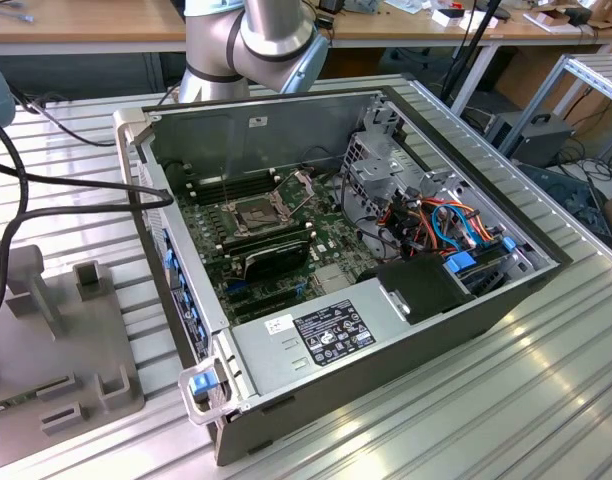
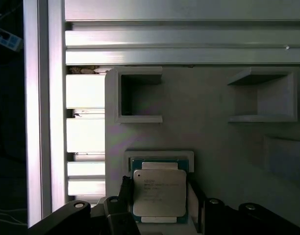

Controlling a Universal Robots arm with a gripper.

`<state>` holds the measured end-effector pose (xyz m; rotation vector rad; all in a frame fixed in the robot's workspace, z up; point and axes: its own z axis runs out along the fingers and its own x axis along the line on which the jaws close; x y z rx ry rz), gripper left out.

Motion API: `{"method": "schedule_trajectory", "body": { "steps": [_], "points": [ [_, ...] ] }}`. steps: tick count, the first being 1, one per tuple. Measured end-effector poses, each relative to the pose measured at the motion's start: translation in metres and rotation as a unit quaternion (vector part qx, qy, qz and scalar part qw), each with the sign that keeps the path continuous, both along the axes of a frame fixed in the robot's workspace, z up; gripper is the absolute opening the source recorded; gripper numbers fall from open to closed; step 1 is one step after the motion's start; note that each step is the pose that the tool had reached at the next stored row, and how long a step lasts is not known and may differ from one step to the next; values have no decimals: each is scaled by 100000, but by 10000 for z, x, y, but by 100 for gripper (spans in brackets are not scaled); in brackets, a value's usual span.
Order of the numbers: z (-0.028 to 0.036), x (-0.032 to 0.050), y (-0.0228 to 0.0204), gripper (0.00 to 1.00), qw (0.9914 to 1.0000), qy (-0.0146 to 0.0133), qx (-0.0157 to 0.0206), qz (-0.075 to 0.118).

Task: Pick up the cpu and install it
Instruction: 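Pick up the cpu and move it towards the insertion slot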

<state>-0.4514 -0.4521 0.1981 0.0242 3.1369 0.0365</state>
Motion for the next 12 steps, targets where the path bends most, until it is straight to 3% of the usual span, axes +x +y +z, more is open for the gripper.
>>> {"method": "schedule_trajectory", "body": {
  "steps": [6,12],
  "points": [
    [55,0,0,54,100000,-5,3,-3],
    [59,0,0,54,100000,-1,1,-4]
  ]
}}
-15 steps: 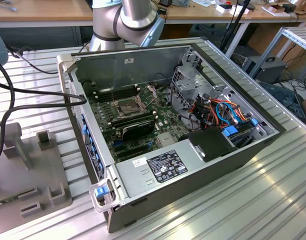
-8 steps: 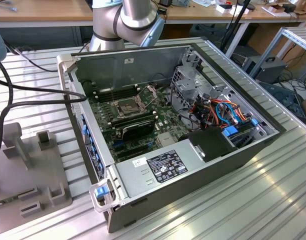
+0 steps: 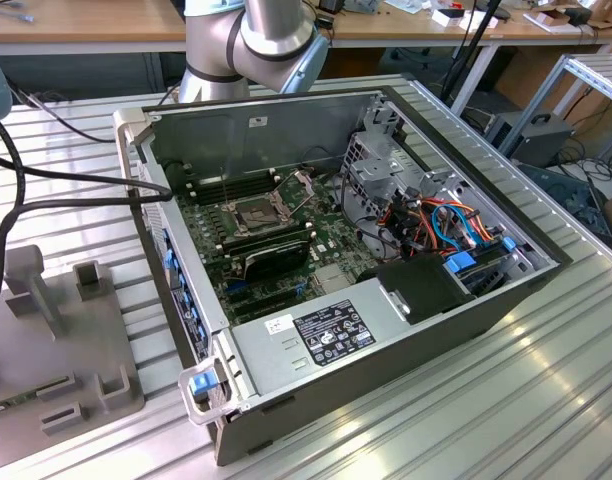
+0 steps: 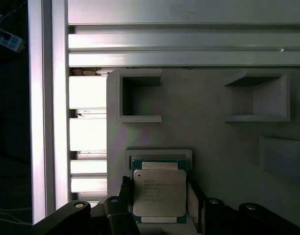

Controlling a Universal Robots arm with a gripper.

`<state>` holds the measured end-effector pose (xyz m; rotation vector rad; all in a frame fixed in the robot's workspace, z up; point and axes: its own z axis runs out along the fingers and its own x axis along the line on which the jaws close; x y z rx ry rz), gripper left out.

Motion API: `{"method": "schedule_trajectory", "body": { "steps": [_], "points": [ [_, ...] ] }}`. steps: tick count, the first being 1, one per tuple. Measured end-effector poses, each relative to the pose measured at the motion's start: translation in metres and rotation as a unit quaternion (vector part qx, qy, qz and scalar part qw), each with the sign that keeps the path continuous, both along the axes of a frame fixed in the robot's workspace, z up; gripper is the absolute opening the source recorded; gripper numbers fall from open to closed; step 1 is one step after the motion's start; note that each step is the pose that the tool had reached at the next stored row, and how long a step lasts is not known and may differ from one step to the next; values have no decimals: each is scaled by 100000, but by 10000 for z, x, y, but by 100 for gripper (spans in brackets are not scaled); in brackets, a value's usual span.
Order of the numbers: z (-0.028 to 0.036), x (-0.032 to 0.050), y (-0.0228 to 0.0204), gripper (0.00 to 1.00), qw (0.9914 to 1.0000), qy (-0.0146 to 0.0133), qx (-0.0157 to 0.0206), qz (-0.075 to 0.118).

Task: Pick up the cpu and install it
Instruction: 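Pick up the cpu and move it towards the insertion slot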

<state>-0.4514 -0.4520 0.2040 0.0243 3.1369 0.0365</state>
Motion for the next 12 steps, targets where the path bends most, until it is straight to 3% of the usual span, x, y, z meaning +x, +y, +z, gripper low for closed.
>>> {"method": "schedule_trajectory", "body": {
  "steps": [12],
  "points": [
    [-37,0,0,54,100000,4,-28,3]
  ]
}}
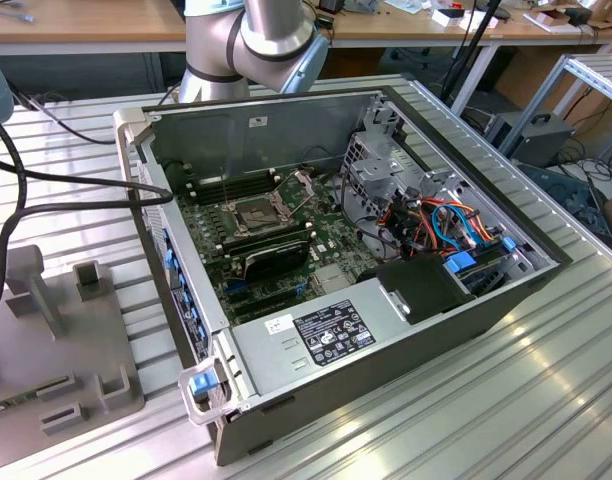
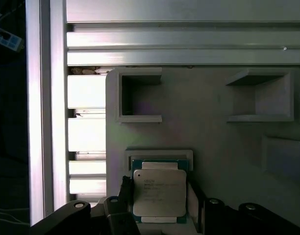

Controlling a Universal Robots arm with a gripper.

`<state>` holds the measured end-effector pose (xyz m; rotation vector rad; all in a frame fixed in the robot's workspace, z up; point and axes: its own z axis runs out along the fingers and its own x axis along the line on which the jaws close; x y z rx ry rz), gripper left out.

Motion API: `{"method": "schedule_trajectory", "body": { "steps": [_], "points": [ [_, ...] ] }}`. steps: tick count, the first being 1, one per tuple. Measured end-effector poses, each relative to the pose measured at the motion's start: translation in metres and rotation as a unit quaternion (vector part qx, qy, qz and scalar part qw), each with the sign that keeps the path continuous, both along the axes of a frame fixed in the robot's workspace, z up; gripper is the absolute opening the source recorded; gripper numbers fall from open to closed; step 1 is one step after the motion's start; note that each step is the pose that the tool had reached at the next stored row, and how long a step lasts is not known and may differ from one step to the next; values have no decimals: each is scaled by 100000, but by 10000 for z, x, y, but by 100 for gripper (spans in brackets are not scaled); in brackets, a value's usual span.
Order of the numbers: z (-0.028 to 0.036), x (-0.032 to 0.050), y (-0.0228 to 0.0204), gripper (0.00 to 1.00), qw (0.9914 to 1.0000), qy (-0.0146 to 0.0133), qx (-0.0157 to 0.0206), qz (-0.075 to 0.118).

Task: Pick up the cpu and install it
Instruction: 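Pick up the cpu and move it towards the insertion slot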

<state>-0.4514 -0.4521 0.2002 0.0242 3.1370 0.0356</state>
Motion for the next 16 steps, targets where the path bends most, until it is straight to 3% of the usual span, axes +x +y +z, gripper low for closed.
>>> {"method": "schedule_trajectory", "body": {
  "steps": [7,8,16],
  "points": [
    [-1,0,0,55,100000,-6,5,-4],
    [-1,0,-1,62,100000,-2,1,-3],
    [-37,0,-1,62,100000,7,-2,-2]
  ]
}}
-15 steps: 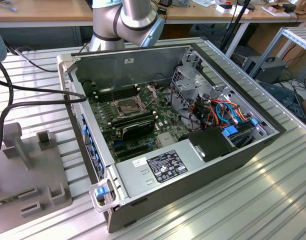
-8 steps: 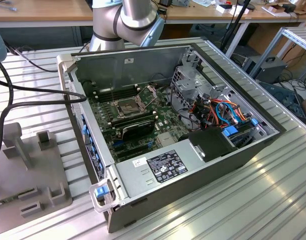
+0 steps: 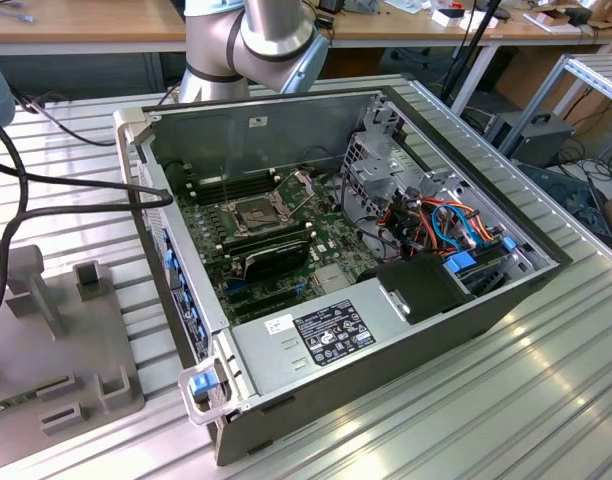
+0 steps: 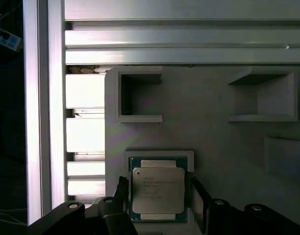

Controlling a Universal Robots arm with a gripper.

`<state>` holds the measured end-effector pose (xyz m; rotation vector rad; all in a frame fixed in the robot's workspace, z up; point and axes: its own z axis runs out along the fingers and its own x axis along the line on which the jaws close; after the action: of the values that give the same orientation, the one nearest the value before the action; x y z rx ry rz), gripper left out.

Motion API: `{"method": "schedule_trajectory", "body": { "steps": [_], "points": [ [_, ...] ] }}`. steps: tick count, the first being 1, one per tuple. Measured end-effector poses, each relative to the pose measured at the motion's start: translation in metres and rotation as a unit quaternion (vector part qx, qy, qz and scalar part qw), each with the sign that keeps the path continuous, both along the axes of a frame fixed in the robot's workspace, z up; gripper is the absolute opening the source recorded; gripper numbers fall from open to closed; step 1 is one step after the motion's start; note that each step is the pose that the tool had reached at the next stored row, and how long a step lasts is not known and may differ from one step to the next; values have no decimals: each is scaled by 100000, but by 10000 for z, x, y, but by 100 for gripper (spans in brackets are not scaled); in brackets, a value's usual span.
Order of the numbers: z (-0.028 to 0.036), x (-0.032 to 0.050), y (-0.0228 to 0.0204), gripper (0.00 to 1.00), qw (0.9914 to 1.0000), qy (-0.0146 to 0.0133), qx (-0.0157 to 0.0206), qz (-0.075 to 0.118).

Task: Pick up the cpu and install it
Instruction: 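Pick up the cpu and move it towards the insertion slot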

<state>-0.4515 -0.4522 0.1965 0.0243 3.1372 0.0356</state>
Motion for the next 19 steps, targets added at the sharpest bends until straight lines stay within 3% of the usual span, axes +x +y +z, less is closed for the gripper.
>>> {"method": "schedule_trajectory", "body": {
  "steps": [19],
  "points": [
    [-40,3,17,62,100000,-1,4,2]
  ]
}}
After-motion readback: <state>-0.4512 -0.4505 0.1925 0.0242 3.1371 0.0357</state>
